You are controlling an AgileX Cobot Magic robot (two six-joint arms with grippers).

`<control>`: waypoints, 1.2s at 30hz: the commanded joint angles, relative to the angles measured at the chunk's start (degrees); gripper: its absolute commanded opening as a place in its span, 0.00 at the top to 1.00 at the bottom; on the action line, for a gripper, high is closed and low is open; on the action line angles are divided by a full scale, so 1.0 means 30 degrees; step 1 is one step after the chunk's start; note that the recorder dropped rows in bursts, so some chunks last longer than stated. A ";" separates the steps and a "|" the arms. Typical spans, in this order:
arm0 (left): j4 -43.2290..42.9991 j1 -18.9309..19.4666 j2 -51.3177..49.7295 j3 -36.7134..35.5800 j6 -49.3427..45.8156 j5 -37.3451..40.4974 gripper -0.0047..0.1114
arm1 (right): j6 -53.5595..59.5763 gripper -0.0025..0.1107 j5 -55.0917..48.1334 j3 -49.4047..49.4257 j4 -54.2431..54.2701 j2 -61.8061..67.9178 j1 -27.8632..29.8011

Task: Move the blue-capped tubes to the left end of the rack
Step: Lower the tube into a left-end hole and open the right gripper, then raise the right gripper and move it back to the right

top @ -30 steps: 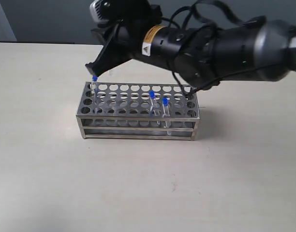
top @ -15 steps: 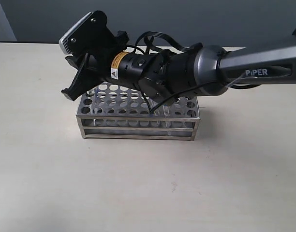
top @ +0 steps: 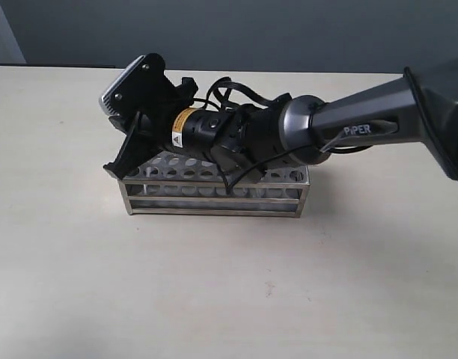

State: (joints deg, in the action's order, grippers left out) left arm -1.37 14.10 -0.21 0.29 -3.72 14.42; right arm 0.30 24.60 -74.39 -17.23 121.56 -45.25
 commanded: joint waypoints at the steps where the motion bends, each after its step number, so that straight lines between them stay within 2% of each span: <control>1: -0.0015 0.0020 0.0070 -0.0095 0.0070 -0.0225 0.96 | 0.0046 0.97 0.0424 -0.0057 -0.0118 -0.0021 0.0007; 3: -0.0015 0.0020 0.0070 -0.0095 0.0070 -0.0225 0.96 | 0.0046 0.90 0.0592 -0.0057 -0.0146 -0.0021 0.0007; 7: -0.0015 0.0020 0.0070 -0.0095 0.0070 -0.0225 0.96 | 0.0007 0.67 0.0517 -0.0057 -0.0163 -0.0021 0.0007; 10: -0.0015 0.0020 0.0070 -0.0095 0.0070 -0.0225 0.96 | 0.0007 0.58 0.0424 -0.0057 -0.0163 -0.0021 0.0007; 13: -0.0015 0.0020 0.0070 -0.0095 0.0070 -0.0225 0.96 | 0.0007 0.59 -0.0172 -0.0057 -0.0053 -0.0469 0.0007; 15: -0.0015 0.0020 0.0070 -0.0095 0.0070 -0.0225 0.96 | 0.0007 0.60 -0.1620 -0.0057 0.0461 -0.1290 0.0007; 19: -0.0015 0.0020 0.0070 -0.0095 0.0070 -0.0225 0.96 | 0.0042 0.60 -0.4098 0.0482 -0.0710 -0.4164 0.0007; 23: -0.0015 0.0020 0.0070 -0.0095 0.0070 -0.0225 0.96 | 0.0042 0.62 -0.3572 0.3107 -0.0798 -0.7997 0.0100; 27: -0.0015 0.0020 0.0070 -0.0095 0.0070 -0.0225 0.96 | 0.0080 0.63 -0.1509 0.6933 0.0061 -1.2004 0.0441; 31: -0.0015 0.0020 0.0070 -0.0095 0.0070 -0.0225 0.96 | 0.3280 0.63 0.1126 1.1543 0.3906 -1.4836 0.0655; 36: -0.0015 0.0020 0.0070 -0.0095 0.0070 -0.0225 0.96 | 0.7950 0.63 0.4598 1.5187 1.0302 -1.4865 0.0655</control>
State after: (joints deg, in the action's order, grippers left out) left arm -1.37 14.10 -0.21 0.29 -3.72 14.42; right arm 16.89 31.97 -33.56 3.30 76.64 -43.64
